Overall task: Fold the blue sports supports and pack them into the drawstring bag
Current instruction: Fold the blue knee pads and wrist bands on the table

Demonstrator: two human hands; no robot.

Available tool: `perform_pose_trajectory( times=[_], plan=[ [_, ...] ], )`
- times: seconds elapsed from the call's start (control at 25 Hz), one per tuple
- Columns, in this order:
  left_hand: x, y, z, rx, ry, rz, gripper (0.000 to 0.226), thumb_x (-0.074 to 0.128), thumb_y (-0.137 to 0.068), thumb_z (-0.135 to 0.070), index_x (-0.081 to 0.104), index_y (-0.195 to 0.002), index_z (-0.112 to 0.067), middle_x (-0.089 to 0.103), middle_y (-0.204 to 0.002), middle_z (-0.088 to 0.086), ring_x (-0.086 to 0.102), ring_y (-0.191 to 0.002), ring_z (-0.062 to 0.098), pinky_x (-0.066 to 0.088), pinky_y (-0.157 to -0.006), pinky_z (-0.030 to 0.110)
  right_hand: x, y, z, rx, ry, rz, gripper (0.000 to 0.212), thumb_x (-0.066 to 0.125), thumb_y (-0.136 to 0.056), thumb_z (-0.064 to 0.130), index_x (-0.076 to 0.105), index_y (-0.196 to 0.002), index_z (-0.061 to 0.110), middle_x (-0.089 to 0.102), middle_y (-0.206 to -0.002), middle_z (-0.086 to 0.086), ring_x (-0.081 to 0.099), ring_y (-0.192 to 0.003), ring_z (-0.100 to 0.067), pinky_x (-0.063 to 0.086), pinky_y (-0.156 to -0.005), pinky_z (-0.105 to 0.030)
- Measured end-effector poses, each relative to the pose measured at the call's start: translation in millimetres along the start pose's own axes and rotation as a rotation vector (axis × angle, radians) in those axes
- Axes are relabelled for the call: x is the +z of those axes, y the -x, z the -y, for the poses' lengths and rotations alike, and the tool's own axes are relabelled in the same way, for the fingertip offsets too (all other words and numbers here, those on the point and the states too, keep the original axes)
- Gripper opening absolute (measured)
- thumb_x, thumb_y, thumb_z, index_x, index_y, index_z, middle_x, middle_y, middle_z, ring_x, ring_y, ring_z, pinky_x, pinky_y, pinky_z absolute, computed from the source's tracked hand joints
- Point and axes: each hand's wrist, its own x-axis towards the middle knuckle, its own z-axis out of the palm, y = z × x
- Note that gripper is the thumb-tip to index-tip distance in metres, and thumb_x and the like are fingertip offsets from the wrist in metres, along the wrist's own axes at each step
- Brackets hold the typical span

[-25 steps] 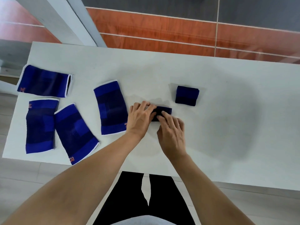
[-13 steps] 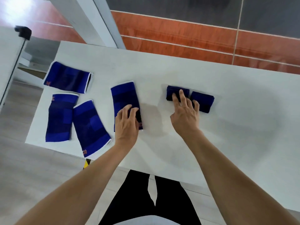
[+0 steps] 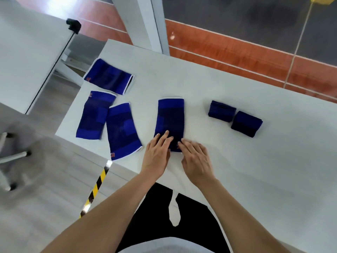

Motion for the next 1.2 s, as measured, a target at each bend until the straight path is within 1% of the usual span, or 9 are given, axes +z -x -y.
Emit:
perform_pose_trajectory(
  times=[0.24,0.36,0.44,0.52,0.68,0.8,0.92,1.04,1.2],
  plan=[
    [-40,10,48,-0.211,0.036,-0.173,0.04,0.055,-0.094,-0.009,0.052,-0.134,-0.013,0.052,-0.14,0.009,0.052,-0.121,0.033,0.045,-0.098,0.044,-10,-9,16,0.078,0.068,-0.043,0.048,0.062,-0.079,0.011,0.067,-0.126,0.015,0.065,-0.131,-0.002,0.057,-0.124,-0.022,0.032,-0.108,-0.037],
    [-56,19,95,-0.335,0.024,-0.06,0.049,0.051,-0.098,-0.017,0.041,-0.145,-0.012,0.04,-0.155,0.01,0.041,-0.137,0.037,0.04,-0.109,0.048,-8,-19,43,0.08,0.064,-0.096,0.043,0.063,-0.079,0.009,0.069,-0.122,0.013,0.069,-0.123,-0.002,0.062,-0.115,-0.022,0.042,-0.101,-0.037],
    [-56,24,104,-0.203,-0.061,0.157,0.053,0.042,-0.103,-0.025,0.029,-0.153,-0.016,0.019,-0.166,0.004,0.025,-0.149,0.033,0.031,-0.118,0.046,1,-28,69,0.066,0.029,-0.123,0.039,0.063,-0.079,0.008,0.071,-0.116,0.013,0.07,-0.115,0.001,0.064,-0.106,-0.022,0.045,-0.094,-0.035],
    [-55,24,106,-0.026,-0.093,0.246,0.053,0.041,-0.103,-0.025,0.028,-0.155,-0.02,0.015,-0.167,0.0,0.026,-0.147,0.031,0.03,-0.118,0.044,16,-34,102,0.025,0.002,-0.1,0.037,0.068,-0.075,0.005,0.072,-0.111,0.014,0.071,-0.108,0.002,0.064,-0.099,-0.021,0.047,-0.09,-0.034],
    [-69,6,121,0.04,0.118,0.113,0.044,0.053,-0.096,-0.01,0.049,-0.14,-0.017,0.049,-0.146,0.005,0.048,-0.119,0.028,0.046,-0.101,0.04,40,-36,148,-0.008,0.006,-0.011,0.037,0.075,-0.07,0.008,0.071,-0.105,0.018,0.071,-0.103,0.003,0.064,-0.094,-0.021,0.048,-0.089,-0.033],
    [-83,-7,146,-0.133,0.211,-0.033,0.037,0.055,-0.095,-0.008,0.051,-0.131,-0.015,0.054,-0.131,0.009,0.052,-0.109,0.027,0.047,-0.092,0.037,46,-36,171,0.109,0.118,0.107,0.054,0.074,-0.079,0.042,0.063,-0.129,0.024,0.066,-0.118,0.0,0.061,-0.11,-0.026,0.045,-0.103,-0.045],
    [-93,-31,158,-0.378,0.363,-0.023,0.044,0.06,-0.096,-0.016,0.043,-0.137,-0.012,0.048,-0.134,0.011,0.055,-0.11,0.026,0.046,-0.087,0.035,56,-38,199,0.198,0.239,0.179,0.08,0.072,-0.068,0.066,0.059,-0.13,0.017,0.061,-0.121,-0.014,0.057,-0.114,-0.038,0.04,-0.106,-0.058],
    [-98,-55,154,-0.642,0.44,0.032,0.053,0.065,-0.093,-0.028,0.039,-0.136,-0.01,0.044,-0.129,0.007,0.047,-0.093,0.022,0.041,-0.073,0.037,72,-47,214,0.197,0.269,0.128,0.069,0.081,-0.067,0.05,0.06,-0.119,0.011,0.059,-0.118,-0.016,0.057,-0.114,-0.038,0.041,-0.103,-0.053],
    [-87,-69,152,-0.817,0.696,0.052,0.044,0.075,-0.081,-0.04,0.057,-0.114,-0.017,0.067,-0.091,0.003,0.07,-0.076,0.028,0.06,-0.076,0.042,85,-33,213,0.009,0.203,0.008,0.042,0.077,-0.075,0.018,0.061,-0.114,0.015,0.062,-0.104,-0.005,0.059,-0.095,-0.029,0.048,-0.089,-0.045]
  ],
)
